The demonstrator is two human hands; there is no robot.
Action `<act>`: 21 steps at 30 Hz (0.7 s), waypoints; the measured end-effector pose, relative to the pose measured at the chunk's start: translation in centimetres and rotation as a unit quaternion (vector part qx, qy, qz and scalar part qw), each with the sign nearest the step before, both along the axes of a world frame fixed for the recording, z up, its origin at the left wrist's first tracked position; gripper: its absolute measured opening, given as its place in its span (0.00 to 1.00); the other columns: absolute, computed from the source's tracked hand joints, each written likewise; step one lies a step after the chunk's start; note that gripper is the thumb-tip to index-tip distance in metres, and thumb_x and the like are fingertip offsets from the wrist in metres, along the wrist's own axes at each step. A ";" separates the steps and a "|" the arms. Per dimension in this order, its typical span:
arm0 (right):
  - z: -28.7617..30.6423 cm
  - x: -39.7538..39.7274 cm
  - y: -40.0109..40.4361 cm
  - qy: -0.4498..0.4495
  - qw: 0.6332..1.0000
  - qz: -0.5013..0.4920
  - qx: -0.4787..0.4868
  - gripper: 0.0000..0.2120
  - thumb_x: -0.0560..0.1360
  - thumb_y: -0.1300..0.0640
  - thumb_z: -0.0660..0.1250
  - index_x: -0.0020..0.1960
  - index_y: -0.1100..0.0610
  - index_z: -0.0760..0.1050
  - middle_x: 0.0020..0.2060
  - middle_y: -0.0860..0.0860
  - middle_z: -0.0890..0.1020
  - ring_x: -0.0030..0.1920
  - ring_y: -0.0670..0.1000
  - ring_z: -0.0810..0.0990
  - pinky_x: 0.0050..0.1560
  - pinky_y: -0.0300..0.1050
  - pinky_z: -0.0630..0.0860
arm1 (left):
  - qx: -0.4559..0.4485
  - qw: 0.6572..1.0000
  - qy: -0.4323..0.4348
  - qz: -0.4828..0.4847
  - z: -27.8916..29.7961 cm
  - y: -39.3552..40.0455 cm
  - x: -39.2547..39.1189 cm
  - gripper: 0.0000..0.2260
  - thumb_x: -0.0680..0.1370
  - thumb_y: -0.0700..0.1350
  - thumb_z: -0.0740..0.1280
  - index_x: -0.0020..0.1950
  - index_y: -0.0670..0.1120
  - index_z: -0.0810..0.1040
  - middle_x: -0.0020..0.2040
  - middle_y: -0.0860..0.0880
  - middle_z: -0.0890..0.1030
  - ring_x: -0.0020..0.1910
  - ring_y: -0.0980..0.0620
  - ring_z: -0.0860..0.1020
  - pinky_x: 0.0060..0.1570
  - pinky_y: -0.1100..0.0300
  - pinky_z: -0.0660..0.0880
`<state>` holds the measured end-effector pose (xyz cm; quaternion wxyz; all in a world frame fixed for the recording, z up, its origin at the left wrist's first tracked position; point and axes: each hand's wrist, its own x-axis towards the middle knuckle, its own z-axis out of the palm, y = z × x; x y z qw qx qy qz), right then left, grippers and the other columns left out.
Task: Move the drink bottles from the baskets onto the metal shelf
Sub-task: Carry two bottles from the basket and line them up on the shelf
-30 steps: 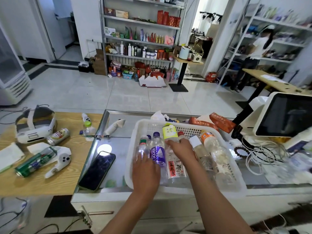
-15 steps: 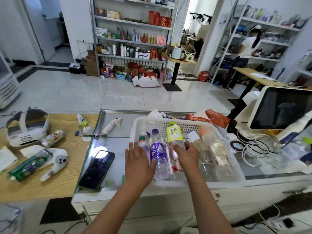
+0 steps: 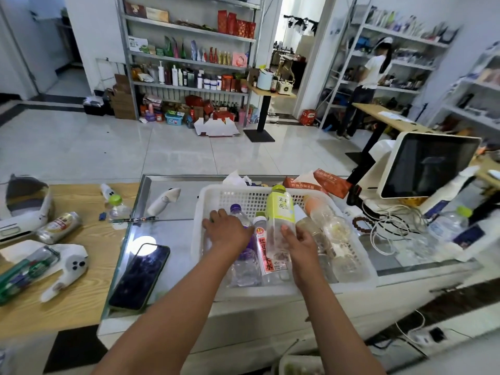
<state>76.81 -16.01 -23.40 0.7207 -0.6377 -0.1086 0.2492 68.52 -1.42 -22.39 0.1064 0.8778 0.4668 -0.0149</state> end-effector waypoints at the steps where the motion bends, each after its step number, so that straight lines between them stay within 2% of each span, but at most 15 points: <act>1: 0.1 -0.1 0.1 0.003 1.000 0.003 0.003 0.17 0.77 0.56 0.71 0.62 0.62 0.75 0.50 0.58 0.85 0.41 0.52 0.86 0.35 0.43 0.80 | -0.009 1.000 0.010 0.013 0.0 -0.1 0.5 0.35 0.74 0.71 0.54 0.66 0.44 0.74 0.64 0.43 0.70 0.63 0.42 0.65 0.61 0.44 0.61; 4: -0.1 -0.2 0.2 0.013 1.000 0.004 0.009 0.19 0.75 0.57 0.73 0.63 0.62 0.75 0.51 0.59 0.85 0.41 0.52 0.86 0.36 0.43 0.80 | -0.040 0.999 -0.002 0.034 -0.2 0.2 1.3 0.36 0.72 0.71 0.56 0.66 0.45 0.73 0.64 0.42 0.69 0.64 0.41 0.64 0.62 0.43 0.61; 10: -0.3 0.5 -0.5 0.067 0.996 0.007 0.050 0.17 0.76 0.56 0.71 0.62 0.60 0.77 0.53 0.59 0.85 0.47 0.57 0.85 0.40 0.49 0.79 | -0.082 0.981 -0.154 0.079 0.1 0.3 0.5 0.34 0.67 0.67 0.68 0.61 0.42 0.75 0.60 0.42 0.74 0.62 0.42 0.69 0.62 0.48 0.67; 13: 0.0 0.5 -0.6 0.090 0.994 0.015 0.064 0.15 0.77 0.57 0.70 0.62 0.61 0.78 0.53 0.59 0.85 0.48 0.56 0.85 0.45 0.51 0.81 | -0.092 0.947 -0.302 0.061 1.0 -0.8 0.1 0.34 0.63 0.63 0.74 0.56 0.40 0.73 0.57 0.43 0.74 0.60 0.43 0.71 0.58 0.48 0.73; 15: 0.1 0.3 -0.7 0.088 0.993 0.025 0.071 0.15 0.77 0.58 0.70 0.61 0.62 0.78 0.53 0.60 0.85 0.49 0.57 0.85 0.48 0.52 0.81 | -0.137 0.914 -0.380 0.018 1.6 -2.2 -0.4 0.30 0.64 0.57 0.77 0.56 0.44 0.68 0.52 0.47 0.74 0.51 0.47 0.75 0.48 0.52 0.75; 17: 0.1 0.2 -0.7 0.080 0.994 0.034 0.068 0.14 0.77 0.58 0.70 0.60 0.62 0.79 0.52 0.60 0.85 0.49 0.58 0.85 0.48 0.53 0.80 | -0.230 0.874 -0.428 0.007 1.6 -3.6 -1.2 0.30 0.67 0.51 0.78 0.60 0.48 0.63 0.51 0.50 0.75 0.43 0.55 0.76 0.40 0.58 0.74; 19: 0.3 0.1 -0.8 0.081 0.994 0.036 0.065 0.12 0.77 0.58 0.70 0.58 0.62 0.79 0.50 0.59 0.86 0.47 0.57 0.85 0.46 0.51 0.80 | -0.303 0.838 -0.454 0.013 1.0 -4.0 -2.1 0.32 0.69 0.45 0.78 0.65 0.50 0.62 0.51 0.51 0.76 0.42 0.59 0.77 0.34 0.65 0.73; 21: 0.5 0.1 -0.8 0.080 0.994 0.036 0.061 0.10 0.77 0.58 0.70 0.57 0.61 0.79 0.48 0.57 0.86 0.45 0.55 0.86 0.42 0.49 0.80 | -0.348 0.824 -0.447 -0.002 0.4 -3.7 -2.7 0.36 0.67 0.38 0.77 0.67 0.51 0.61 0.50 0.53 0.77 0.42 0.59 0.78 0.30 0.69 0.74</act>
